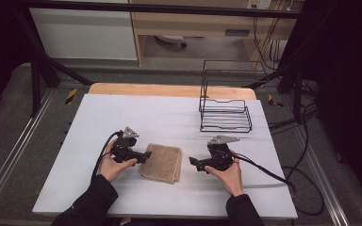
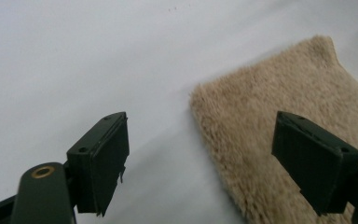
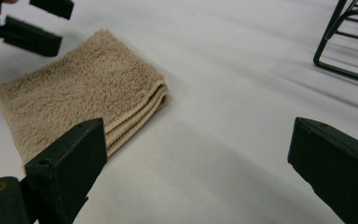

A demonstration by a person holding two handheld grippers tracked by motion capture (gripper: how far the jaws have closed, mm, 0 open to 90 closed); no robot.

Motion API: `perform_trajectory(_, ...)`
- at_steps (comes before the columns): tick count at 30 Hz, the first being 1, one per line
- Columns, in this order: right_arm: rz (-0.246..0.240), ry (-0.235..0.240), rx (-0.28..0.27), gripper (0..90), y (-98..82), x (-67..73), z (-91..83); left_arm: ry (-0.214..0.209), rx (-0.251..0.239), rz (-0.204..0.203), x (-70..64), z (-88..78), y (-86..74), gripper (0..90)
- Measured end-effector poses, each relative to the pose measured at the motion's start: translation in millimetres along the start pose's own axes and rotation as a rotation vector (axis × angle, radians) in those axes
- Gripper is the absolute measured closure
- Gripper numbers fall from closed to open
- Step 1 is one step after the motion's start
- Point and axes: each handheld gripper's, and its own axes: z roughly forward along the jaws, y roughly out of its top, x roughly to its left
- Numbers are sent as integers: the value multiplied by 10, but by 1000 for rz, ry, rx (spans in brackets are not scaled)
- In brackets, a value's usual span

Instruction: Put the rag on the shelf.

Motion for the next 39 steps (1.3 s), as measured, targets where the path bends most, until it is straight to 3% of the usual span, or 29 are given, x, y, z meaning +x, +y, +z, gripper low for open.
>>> perform_trajectory(6, 4, -3, 12, 40, -87, -7, -38, -11, -1, -6, 48, 142, 60, 325)
perform_trajectory(10, 21, 9, -6, 47, -84, 4, -33, -25, 15, -36, 76, 224, 46, 430)
perform_trajectory(24, 68, 32, -34, 110, -63, 22, -5, -93, 45, -51, 51, 275, 29, 737)
perform_trajectory(30, 74, 42, -57, 140, -46, 23, 14, -88, 49, -40, 27, 277, 29, 799)
perform_trajectory(35, 42, 33, -32, 164, 3, 91, 79, -81, 35, -31, 18, 289, 7, 814)
perform_trajectory(39, 48, 16, -24, 196, 70, 159, 203, -85, 29, -32, 21, 289, -6, 814)
